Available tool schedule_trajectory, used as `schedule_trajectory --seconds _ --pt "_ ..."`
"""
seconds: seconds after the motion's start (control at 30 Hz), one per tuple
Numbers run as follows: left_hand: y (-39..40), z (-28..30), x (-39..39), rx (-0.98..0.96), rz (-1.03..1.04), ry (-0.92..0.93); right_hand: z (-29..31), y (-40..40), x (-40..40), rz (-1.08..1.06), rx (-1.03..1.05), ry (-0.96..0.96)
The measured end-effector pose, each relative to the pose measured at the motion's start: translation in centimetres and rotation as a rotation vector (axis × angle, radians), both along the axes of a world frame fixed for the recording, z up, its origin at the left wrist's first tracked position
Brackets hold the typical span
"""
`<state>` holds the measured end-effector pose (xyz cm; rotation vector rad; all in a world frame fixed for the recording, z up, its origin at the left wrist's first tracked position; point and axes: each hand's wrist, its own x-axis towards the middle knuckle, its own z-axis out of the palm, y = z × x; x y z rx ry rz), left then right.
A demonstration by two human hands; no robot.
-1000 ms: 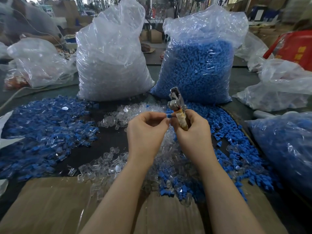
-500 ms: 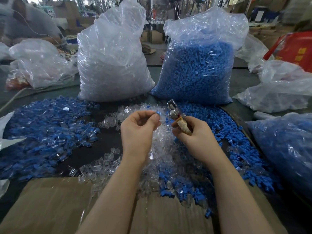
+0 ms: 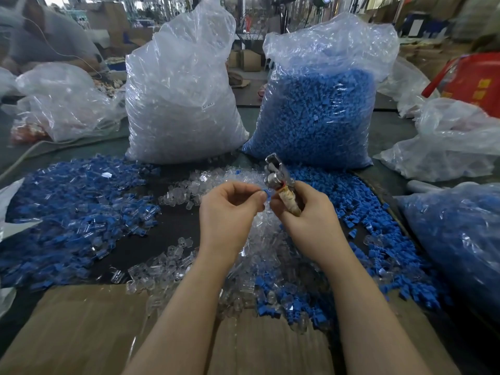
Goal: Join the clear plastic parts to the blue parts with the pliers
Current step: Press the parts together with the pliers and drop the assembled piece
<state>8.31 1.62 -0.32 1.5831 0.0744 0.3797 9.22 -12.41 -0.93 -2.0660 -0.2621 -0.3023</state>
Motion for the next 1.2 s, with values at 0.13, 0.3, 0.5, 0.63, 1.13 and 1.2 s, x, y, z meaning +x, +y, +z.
schedule_trajectory --seconds 0.13,0.3,0.5,0.63,1.13,1.2 --pt "-0.3 0.0 -0.1 0.045 -0.001 0.036 0.1 0.3 -0.2 -0.022 0.047 -0.053" --pt "-0.2 0.0 -0.2 0.087 0.002 0.052 -0.1 0.2 -0.1 -0.014 0.03 -0.038" --pt "-0.3 -0.1 -0.1 0.112 -0.004 0.058 -0.1 0.0 0.0 -0.002 0.008 -0.042" --pt "-0.1 -0.2 -0.2 0.102 -0.012 0.045 0.0 0.0 -0.1 0.002 0.007 -0.016" --pt "0.8 0.0 0.1 -0.017 -0.011 -0.123 0.3 -1.3 -0.2 0.163 -0.096 0.158" --pt "0.9 -0.1 0.0 -0.009 -0.03 -0.138 0.2 -1.3 -0.2 0.166 -0.105 0.144"
